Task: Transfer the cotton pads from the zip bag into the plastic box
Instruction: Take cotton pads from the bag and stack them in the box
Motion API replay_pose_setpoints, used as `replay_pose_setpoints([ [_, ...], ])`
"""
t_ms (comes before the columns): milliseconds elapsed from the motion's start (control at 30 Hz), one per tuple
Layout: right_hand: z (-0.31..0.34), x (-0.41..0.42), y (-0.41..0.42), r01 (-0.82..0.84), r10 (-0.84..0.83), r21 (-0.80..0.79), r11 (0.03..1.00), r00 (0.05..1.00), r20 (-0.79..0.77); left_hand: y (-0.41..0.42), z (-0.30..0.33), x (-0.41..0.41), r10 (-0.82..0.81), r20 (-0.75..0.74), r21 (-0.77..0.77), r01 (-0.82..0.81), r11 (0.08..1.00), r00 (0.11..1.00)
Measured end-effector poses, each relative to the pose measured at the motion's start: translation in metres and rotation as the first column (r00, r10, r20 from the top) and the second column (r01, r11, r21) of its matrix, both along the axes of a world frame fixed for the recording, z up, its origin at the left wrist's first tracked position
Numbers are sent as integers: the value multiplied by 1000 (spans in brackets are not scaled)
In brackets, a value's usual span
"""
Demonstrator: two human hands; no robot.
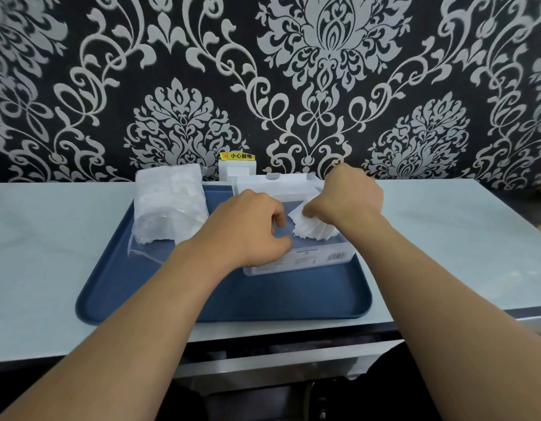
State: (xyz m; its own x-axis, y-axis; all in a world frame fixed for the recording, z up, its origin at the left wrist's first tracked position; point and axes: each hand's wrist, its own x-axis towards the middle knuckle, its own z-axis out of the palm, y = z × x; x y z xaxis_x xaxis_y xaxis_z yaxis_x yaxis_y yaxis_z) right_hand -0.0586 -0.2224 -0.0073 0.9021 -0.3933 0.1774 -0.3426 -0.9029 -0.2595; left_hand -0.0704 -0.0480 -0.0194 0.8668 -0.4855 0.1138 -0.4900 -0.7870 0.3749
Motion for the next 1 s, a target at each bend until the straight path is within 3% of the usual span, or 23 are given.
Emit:
replay_pose_setpoints([
  [333,-27,4,5,-80,86,69,994,992,-97,-1,-1,1,-10,-2,-9,10,1000,1000],
  [467,-20,4,5,-92,106,153,984,990,-88,1,-1,2,-29,-14,-97,28,995,999],
  [600,5,-7,17,-175,132,245,954,974,182,17,12,4,22,26,-300,-13,954,999],
  [667,18,-19,33,-270,166,214,939,899,405,35,22,4,86,63,-384,-55,922,994],
  [733,28,-32,55,-483,288,261,836,791,540,60,30,1,175,105,-456,-109,883,979],
  [800,32,-49,82,-713,551,316,626,691,467,88,33,-3,283,100,-537,-187,823,954],
  [867,24,-59,108,-824,794,301,480,554,250,116,33,-7,366,76,-558,-265,787,927],
  [933,6,-61,130,-868,878,199,456,474,57,142,29,-11,390,7,-415,-352,839,921],
  [1000,-8,-58,141,-850,854,91,519,510,-101,157,20,-17,378,-108,-172,-392,904,919],
])
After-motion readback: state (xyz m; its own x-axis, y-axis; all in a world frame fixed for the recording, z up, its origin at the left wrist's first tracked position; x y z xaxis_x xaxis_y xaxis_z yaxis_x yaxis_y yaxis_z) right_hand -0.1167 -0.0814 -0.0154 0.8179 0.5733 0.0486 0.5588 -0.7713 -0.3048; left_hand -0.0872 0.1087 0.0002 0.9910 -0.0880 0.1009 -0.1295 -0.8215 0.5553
